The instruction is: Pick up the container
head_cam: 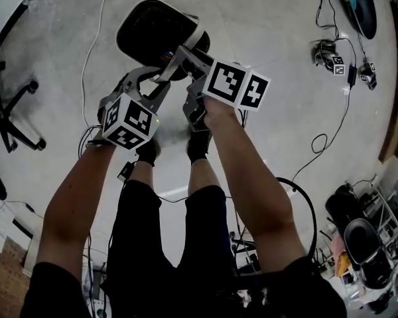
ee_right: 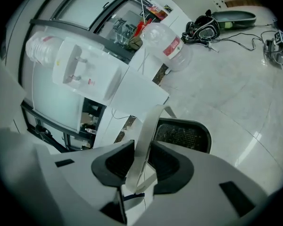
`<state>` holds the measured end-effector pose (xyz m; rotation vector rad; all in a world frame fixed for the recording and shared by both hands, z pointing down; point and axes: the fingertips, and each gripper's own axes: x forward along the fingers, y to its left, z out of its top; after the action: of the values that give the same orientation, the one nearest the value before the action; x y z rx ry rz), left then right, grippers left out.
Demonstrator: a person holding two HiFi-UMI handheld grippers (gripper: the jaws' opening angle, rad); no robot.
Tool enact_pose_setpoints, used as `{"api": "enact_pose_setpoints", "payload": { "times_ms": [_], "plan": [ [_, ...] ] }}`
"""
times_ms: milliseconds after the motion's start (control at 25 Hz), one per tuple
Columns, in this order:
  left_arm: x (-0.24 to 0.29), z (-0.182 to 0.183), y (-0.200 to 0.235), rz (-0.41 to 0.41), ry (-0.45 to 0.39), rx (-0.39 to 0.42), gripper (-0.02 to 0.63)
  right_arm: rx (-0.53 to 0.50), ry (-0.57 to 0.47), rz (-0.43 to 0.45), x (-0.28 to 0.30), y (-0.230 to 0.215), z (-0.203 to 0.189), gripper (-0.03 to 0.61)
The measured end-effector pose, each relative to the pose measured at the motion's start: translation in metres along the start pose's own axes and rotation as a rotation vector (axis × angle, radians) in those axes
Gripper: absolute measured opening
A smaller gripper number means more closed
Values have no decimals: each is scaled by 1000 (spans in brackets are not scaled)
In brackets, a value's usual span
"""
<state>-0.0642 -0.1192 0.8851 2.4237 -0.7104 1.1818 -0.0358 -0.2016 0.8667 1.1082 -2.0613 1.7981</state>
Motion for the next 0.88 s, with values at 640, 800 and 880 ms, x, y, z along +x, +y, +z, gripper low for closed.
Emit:
{"api": "enact_pose_setpoints", "payload": {
  "times_ms": [640,800,880],
  "plan": [
    [0,28,84,132,-21,-21,164,-101,75,78,49,56,13,110],
    [-1,23,97,148,-21,-82,138,-101,52,129,37,58,23,112],
    [-5,17,106,177,-20,-144,112,-89,16,140,25,55,30,112]
  ]
}}
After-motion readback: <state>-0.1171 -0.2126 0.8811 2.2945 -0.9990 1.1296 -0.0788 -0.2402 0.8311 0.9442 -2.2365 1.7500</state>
